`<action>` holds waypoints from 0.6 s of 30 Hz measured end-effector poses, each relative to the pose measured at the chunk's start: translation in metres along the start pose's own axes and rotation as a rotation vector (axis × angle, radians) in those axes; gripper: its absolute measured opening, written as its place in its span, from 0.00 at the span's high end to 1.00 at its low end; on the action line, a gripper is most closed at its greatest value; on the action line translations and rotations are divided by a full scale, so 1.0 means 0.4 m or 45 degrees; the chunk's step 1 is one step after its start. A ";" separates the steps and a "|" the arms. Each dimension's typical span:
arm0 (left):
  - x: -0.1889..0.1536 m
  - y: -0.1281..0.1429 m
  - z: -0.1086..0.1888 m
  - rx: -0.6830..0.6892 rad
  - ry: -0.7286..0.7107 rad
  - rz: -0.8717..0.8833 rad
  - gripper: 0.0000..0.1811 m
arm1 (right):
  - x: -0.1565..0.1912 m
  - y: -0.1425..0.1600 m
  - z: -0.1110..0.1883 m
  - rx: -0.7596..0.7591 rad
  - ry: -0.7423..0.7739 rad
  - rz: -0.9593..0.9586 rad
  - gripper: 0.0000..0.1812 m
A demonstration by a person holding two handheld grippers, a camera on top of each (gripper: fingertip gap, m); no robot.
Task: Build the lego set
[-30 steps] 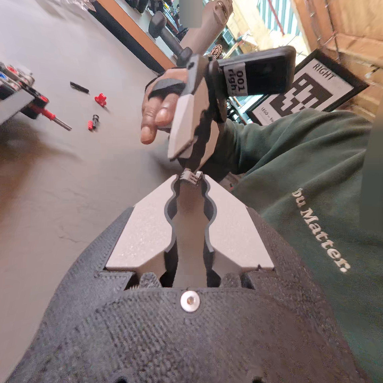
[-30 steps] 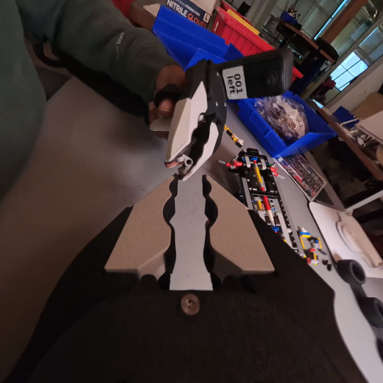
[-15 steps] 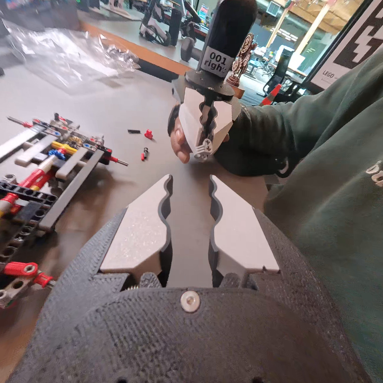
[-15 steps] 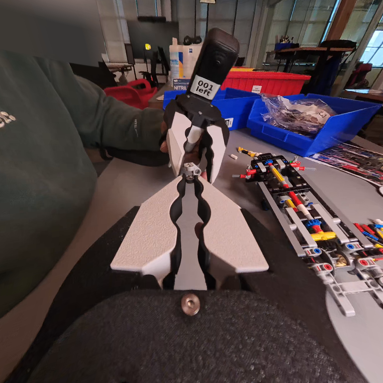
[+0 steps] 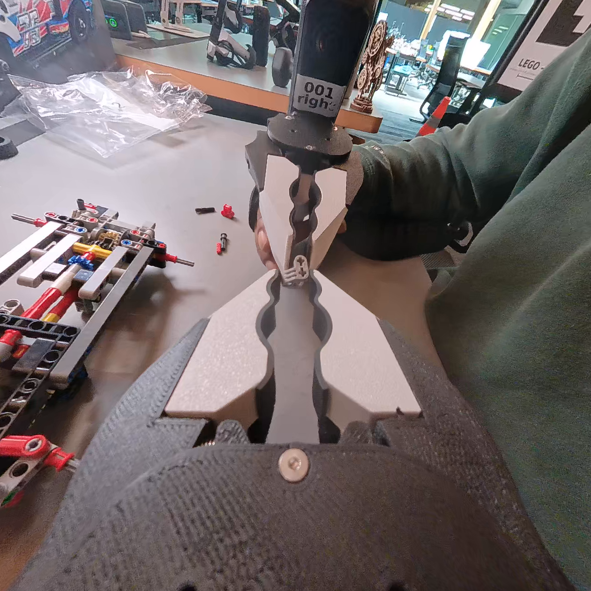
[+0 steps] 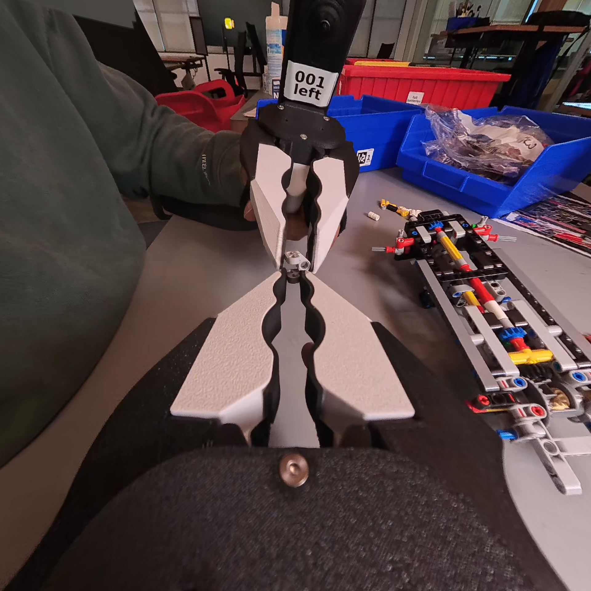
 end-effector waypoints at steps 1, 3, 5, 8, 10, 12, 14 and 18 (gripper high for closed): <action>0.001 0.003 -0.001 0.011 -0.006 -0.010 0.92 | -0.001 0.003 0.000 0.012 0.003 0.005 0.97; 0.004 0.011 -0.002 0.041 -0.016 -0.034 0.92 | -0.002 0.011 -0.001 0.043 0.008 0.014 0.97; 0.009 0.026 -0.004 0.092 -0.032 -0.062 0.92 | -0.005 0.025 -0.002 0.097 0.020 0.026 0.97; 0.026 0.062 -0.007 0.218 -0.096 -0.103 0.92 | -0.013 0.051 0.004 0.203 0.044 0.048 0.95; 0.039 0.092 -0.008 0.329 -0.144 -0.101 0.92 | -0.021 0.055 0.013 0.236 0.059 0.051 0.93; 0.046 0.116 -0.011 0.406 -0.170 -0.074 0.92 | -0.033 0.054 0.024 0.258 0.084 0.053 0.92; 0.047 0.129 -0.016 0.451 -0.173 -0.055 0.92 | -0.041 0.053 0.034 0.273 0.103 0.056 0.91; 0.047 0.146 -0.030 0.517 -0.156 -0.076 0.92 | -0.044 0.063 0.042 0.325 0.104 0.064 0.91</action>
Point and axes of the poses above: each gripper's, where its closed fingertips meet, z back along the fingers, y out of its underside, x = y × z across the jaws, the point moved 3 cm from there along z, back along the fingers, and after that the axes turned 7 degrees about -x, right-handed, at the moved point
